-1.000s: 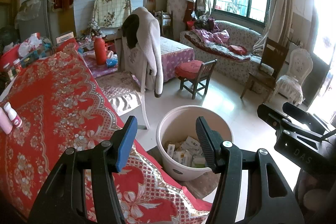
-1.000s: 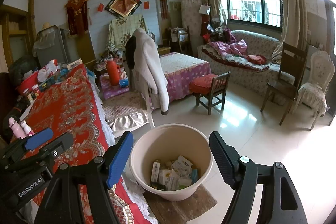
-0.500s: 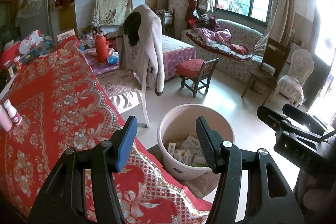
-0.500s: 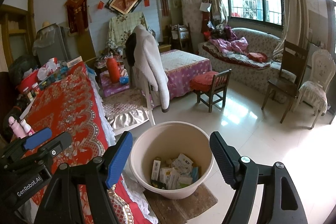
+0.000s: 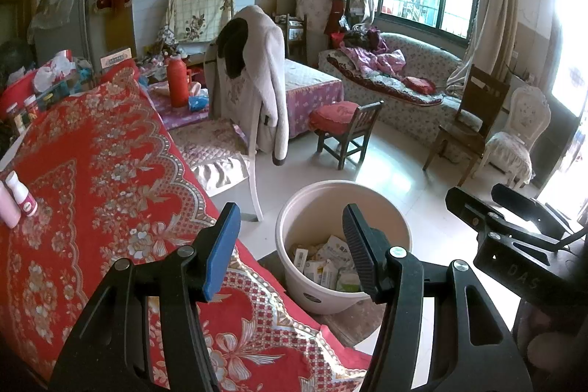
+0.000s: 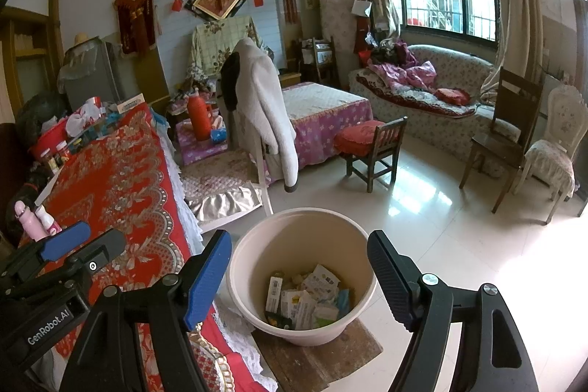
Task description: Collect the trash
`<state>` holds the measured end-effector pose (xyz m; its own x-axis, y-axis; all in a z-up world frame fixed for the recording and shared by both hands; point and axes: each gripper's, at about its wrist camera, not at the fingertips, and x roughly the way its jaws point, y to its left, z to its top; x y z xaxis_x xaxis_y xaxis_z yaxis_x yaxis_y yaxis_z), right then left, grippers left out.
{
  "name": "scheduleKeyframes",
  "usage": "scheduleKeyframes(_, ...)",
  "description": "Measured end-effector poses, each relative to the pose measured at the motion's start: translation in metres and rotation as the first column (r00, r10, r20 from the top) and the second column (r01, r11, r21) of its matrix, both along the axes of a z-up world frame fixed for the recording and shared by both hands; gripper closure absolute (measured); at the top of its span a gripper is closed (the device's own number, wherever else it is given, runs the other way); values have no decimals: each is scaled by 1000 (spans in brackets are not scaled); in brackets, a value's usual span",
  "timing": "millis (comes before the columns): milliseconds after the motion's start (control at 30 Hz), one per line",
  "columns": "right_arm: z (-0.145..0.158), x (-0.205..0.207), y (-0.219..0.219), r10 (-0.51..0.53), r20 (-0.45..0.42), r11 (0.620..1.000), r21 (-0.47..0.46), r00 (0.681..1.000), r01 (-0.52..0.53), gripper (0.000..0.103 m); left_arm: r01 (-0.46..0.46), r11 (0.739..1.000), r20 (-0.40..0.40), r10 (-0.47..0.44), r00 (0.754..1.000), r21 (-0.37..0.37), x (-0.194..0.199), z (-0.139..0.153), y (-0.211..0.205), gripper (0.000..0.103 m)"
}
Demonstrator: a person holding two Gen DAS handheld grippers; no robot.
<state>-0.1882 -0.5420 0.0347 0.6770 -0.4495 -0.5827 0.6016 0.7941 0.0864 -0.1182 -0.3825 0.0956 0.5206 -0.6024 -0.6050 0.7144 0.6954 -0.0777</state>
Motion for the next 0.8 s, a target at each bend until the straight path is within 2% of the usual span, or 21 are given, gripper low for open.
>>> scheduleKeyframes(800, -4, 2, -8, -2, -12, 1000, 12, 1000, 2, 28, 14, 1000, -13, -13, 1000, 9, -9, -8, -8, 46)
